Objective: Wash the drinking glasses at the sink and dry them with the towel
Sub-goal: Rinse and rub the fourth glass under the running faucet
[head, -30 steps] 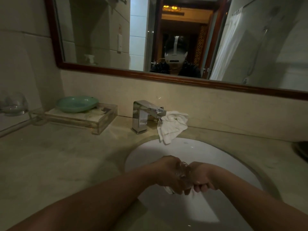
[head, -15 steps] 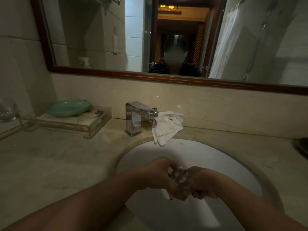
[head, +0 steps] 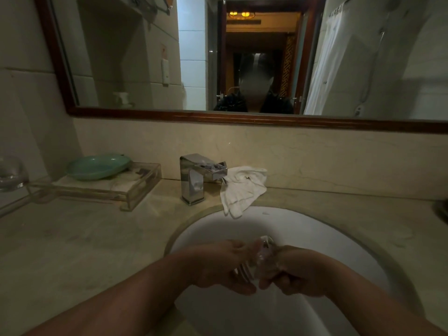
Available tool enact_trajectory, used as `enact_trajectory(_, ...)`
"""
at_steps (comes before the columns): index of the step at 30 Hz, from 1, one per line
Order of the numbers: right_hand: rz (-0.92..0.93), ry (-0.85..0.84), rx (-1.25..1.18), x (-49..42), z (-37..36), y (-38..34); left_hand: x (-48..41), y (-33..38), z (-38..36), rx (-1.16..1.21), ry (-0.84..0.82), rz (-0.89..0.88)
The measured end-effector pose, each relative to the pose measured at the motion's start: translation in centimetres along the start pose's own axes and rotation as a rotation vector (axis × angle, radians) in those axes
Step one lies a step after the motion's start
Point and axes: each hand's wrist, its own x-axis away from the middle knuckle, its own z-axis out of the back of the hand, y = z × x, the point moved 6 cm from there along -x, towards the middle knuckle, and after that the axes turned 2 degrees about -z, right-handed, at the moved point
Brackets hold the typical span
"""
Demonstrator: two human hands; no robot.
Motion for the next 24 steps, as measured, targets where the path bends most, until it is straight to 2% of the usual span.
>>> enact_trajectory(5, -0.045, -0.007, 0.073, -0.7, -0.2, 0.4, -0.7, -0.1, 0.4, -0.013, 0.044, 0.047)
enact_trajectory(8, -0.1, 0.121, 0.141, -1.5, 0.6, 1.0, -0.9, -0.1, 0.1, 0.013, 0.011, 0.07)
enact_trajectory(11, -0.064, 0.207, 0.051, -1.4, 1.1, 0.6, -0.6, 0.3, -0.3, 0.084, -0.027, 0.064)
enact_trajectory(13, -0.035, 0.199, -0.036, -0.9, 0.8, 0.0, -0.6, 0.4, -0.1, 0.14, 0.003, 0.052)
enact_trajectory(17, -0.017, 0.162, -0.075, -1.1, 0.3, -0.1, -0.7, 0.1, 1.1, 0.193, 0.171, 0.052)
enact_trajectory(20, 0.002, 0.128, -0.061, -1.1, 0.2, -0.1, -0.8, 0.1, 1.2, 0.147, 0.157, 0.027)
enact_trajectory(24, -0.003, 0.19, 0.024, -1.2, 0.7, 0.4, -0.4, 0.4, 0.6, 0.126, 0.146, 0.015)
